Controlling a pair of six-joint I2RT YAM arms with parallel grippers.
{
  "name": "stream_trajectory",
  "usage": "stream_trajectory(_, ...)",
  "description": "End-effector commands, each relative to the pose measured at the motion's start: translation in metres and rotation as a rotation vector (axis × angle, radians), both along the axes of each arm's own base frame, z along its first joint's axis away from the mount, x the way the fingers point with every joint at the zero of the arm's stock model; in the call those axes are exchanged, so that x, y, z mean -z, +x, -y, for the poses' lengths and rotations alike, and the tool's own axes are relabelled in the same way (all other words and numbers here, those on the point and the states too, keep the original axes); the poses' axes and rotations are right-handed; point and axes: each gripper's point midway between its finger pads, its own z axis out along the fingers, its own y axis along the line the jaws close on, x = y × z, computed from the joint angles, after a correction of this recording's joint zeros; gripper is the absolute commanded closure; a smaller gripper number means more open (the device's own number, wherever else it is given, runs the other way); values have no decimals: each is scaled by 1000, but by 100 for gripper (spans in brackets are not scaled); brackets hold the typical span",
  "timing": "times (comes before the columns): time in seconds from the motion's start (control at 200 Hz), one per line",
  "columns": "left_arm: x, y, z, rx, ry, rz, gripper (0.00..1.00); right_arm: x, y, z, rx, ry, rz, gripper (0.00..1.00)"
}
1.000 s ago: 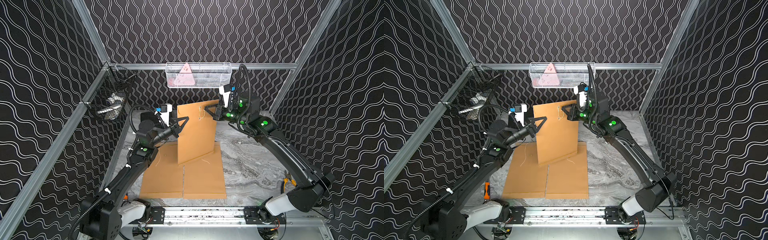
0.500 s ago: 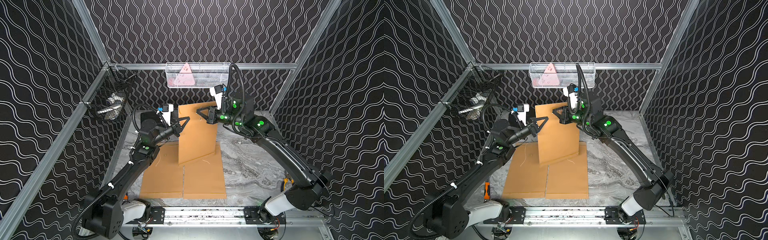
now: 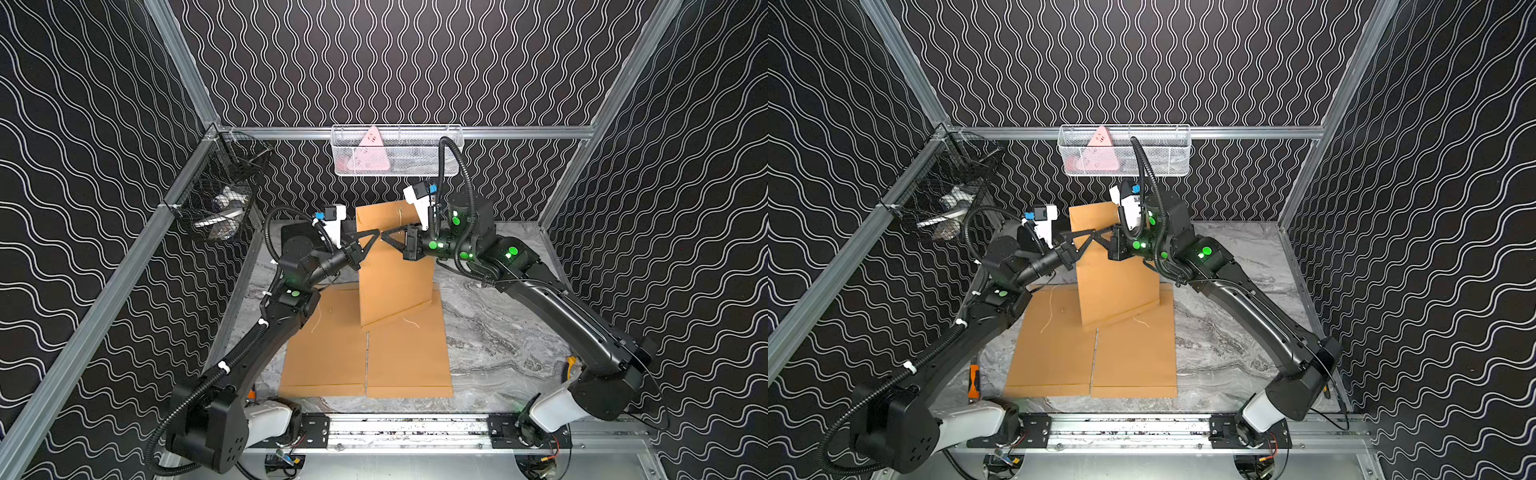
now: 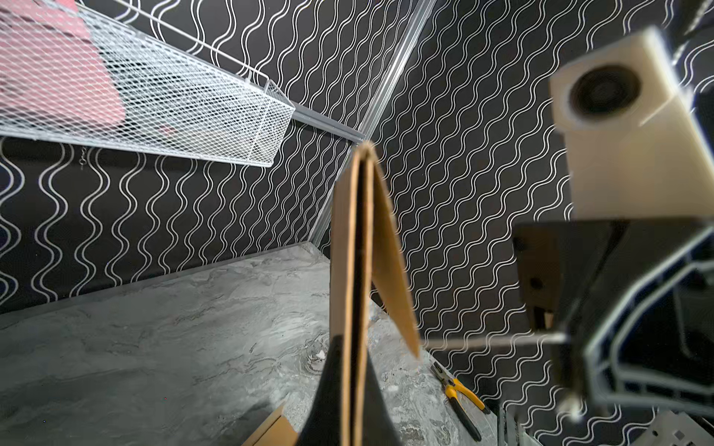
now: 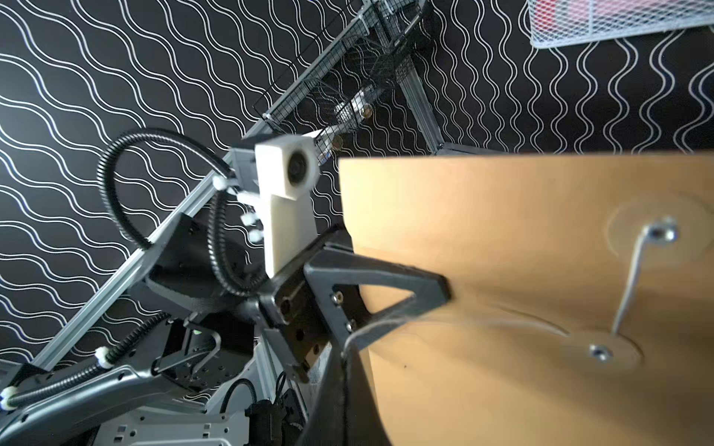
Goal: Open the file bag
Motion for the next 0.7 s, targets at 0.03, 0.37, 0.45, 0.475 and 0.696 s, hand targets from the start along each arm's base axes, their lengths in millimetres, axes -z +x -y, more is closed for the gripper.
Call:
stream_trajectory(0.03,-25,2,-1,-6,-25,68,100,8,1,8,44,-4,4,100)
stream_trajectory(0.37,-46,0,-2,-7,-31,107,100,40,-1,24,108,-32,-42,100)
stream_trajectory(0.45,-51,-3,-3,-9,-26,116,100,47,1,29,129,-39,-49,100)
stream_trajectory(0.475,-52,-4,-3,-9,-24,119,100,49,2,30,136,-43,-51,100)
stream_trajectory(0.696,-63,-12,-6,-13,-19,144,100,64,13,46,197,-61,-76,100)
